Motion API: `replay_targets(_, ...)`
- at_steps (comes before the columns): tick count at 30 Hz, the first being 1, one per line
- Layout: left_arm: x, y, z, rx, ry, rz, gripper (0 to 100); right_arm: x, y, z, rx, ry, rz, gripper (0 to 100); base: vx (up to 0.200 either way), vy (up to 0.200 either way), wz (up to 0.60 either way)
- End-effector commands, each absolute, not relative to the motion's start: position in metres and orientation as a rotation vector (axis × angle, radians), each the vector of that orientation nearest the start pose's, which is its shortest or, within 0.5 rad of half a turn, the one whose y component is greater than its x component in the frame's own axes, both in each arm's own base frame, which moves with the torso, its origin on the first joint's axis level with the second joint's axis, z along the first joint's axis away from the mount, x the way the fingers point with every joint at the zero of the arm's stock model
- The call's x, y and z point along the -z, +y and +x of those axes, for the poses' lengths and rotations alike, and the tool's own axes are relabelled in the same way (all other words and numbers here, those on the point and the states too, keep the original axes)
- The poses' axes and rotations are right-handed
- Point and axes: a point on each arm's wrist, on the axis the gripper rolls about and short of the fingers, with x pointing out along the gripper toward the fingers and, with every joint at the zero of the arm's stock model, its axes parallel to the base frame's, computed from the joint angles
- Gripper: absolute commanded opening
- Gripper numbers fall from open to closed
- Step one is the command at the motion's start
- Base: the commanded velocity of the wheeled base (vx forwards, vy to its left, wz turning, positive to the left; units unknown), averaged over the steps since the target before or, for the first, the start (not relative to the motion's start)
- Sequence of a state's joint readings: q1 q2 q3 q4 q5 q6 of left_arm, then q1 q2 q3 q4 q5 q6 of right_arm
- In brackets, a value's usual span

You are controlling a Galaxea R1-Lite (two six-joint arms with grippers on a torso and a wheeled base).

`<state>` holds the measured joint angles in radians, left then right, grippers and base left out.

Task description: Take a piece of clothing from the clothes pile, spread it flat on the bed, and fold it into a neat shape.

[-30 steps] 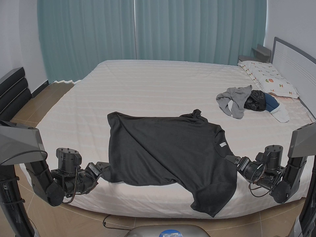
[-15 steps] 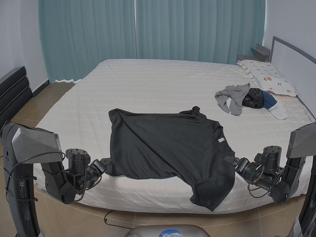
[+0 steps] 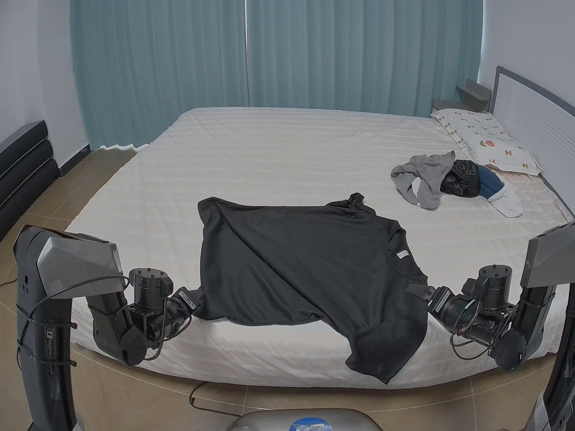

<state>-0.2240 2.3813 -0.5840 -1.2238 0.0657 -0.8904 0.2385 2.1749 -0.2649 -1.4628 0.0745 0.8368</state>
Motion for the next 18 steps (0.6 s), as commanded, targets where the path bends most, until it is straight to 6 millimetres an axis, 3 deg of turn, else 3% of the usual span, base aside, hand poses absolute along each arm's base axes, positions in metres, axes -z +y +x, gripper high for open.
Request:
replay_targets(1,0.039,-0.074,0.328,-0.113,0.606,-0.779,0,-0.012,0.066,0.267,-0.098,0.55,0.778,100,0.0,0.0,0.0)
replay_targets(9,0.042,-0.068,0.31,-0.143,0.657,-0.764,0,-0.009,0.057,0.267,-0.073,0.55,0.741,100,0.0,0.0,0.0)
replay_targets(18,0.015,-0.055,0.272,-0.175,0.658,-0.661,0,0.007,0.05,0.269,-0.039,0.593,0.686,100,0.0,0.0,0.0)
